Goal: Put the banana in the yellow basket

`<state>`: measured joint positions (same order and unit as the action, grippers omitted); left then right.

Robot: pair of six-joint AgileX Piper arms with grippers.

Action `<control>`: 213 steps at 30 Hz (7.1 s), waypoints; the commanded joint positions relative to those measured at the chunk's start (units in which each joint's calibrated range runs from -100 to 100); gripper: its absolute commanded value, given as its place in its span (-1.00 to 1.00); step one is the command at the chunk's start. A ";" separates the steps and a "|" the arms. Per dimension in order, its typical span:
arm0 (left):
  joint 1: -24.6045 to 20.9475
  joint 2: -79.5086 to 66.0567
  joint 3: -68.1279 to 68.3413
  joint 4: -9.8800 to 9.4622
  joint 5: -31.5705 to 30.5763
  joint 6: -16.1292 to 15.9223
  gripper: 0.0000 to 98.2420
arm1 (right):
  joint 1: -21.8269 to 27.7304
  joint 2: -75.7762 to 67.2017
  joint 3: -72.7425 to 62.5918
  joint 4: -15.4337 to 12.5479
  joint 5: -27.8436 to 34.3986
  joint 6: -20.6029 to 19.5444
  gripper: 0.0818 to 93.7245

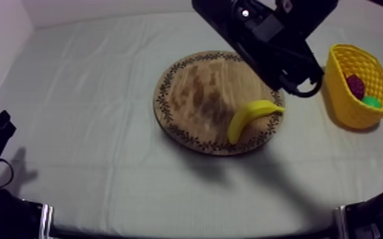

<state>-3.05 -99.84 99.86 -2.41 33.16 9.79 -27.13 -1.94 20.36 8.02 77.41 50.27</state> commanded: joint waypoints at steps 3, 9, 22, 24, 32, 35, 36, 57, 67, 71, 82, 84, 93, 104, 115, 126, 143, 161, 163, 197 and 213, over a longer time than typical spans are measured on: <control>-0.02 0.02 0.03 -0.01 -0.01 0.01 -1.00 | -0.34 2.57 2.60 0.11 -1.93 -0.47 0.53; -0.02 0.02 0.03 -0.01 -0.01 0.01 -1.00 | -0.84 7.36 5.80 0.17 -7.09 -1.74 0.53; -0.02 0.02 0.03 -0.01 -0.01 0.01 -1.00 | -1.17 17.97 5.64 0.69 -14.58 -3.50 0.53; -0.02 0.02 0.03 -0.01 -0.01 0.01 -1.00 | -1.04 19.28 5.59 1.00 -15.68 -3.82 0.53; -0.02 0.02 0.03 -0.01 -0.01 0.01 -1.00 | -0.71 23.61 5.18 1.61 -18.83 -4.97 0.52; -0.02 0.02 0.03 -0.01 -0.01 0.01 -1.00 | -0.77 24.97 5.39 1.54 -20.17 -5.57 0.51; -0.02 0.02 0.03 -0.01 -0.01 0.01 -1.00 | -0.81 25.37 5.59 1.54 -20.63 -5.76 0.50; -0.02 0.02 0.03 -0.01 -0.01 0.01 -1.00 | -0.98 28.47 5.96 2.19 -25.29 -7.23 -0.34; -0.02 0.02 0.03 -0.01 -0.01 0.01 -1.00 | -0.90 28.18 5.88 2.58 -25.16 -7.78 -0.64; -0.02 0.02 0.03 -0.01 -0.01 0.01 -1.00 | -0.83 27.04 4.98 2.46 -23.69 -7.60 -0.65; -0.02 0.02 0.03 -0.01 -0.01 0.01 -1.00 | -0.43 18.92 -8.23 -0.23 -9.34 -4.60 -0.63; -0.02 0.02 0.03 -0.01 -0.01 0.01 -1.00 | -0.19 17.28 -12.28 -0.59 -6.76 -4.46 -0.60; -0.02 0.02 0.03 -0.01 -0.01 0.01 -1.00 | 0.23 12.12 -25.83 -1.37 3.30 -5.07 -0.56; -0.02 0.02 0.03 -0.01 -0.01 0.01 -1.00 | 0.87 9.19 -25.94 -2.36 7.84 -9.99 -0.60; -0.02 0.02 0.03 -0.01 -0.01 0.01 -1.00 | 5.74 7.27 -22.64 -2.05 8.29 -18.16 -0.52; -0.02 0.02 0.03 -0.01 -0.01 0.01 -1.00 | 12.90 3.89 -19.75 -2.18 10.07 -25.44 -0.48; -0.02 0.02 0.03 -0.01 -0.01 0.01 -1.00 | 28.68 -1.72 -12.94 -1.94 9.89 -29.12 -0.47; -0.02 0.02 0.03 -0.01 -0.01 0.01 -1.00 | 37.22 -0.96 -6.65 -0.54 6.75 -28.20 -0.43; -0.02 0.02 0.03 -0.01 -0.01 0.01 -1.00 | 37.53 -0.17 -5.27 -0.49 5.81 -28.35 -0.43; -0.02 0.02 0.03 -0.01 -0.01 0.01 -1.00 | 40.68 14.77 -5.45 -1.22 -2.18 -30.70 0.67; -0.02 0.02 0.03 -0.01 -0.01 0.01 -1.00 | 42.33 -3.91 3.45 -5.78 -8.39 -30.93 -0.03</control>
<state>-3.05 -99.84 99.86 -2.41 33.16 9.79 15.12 -2.16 21.40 2.52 70.58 19.28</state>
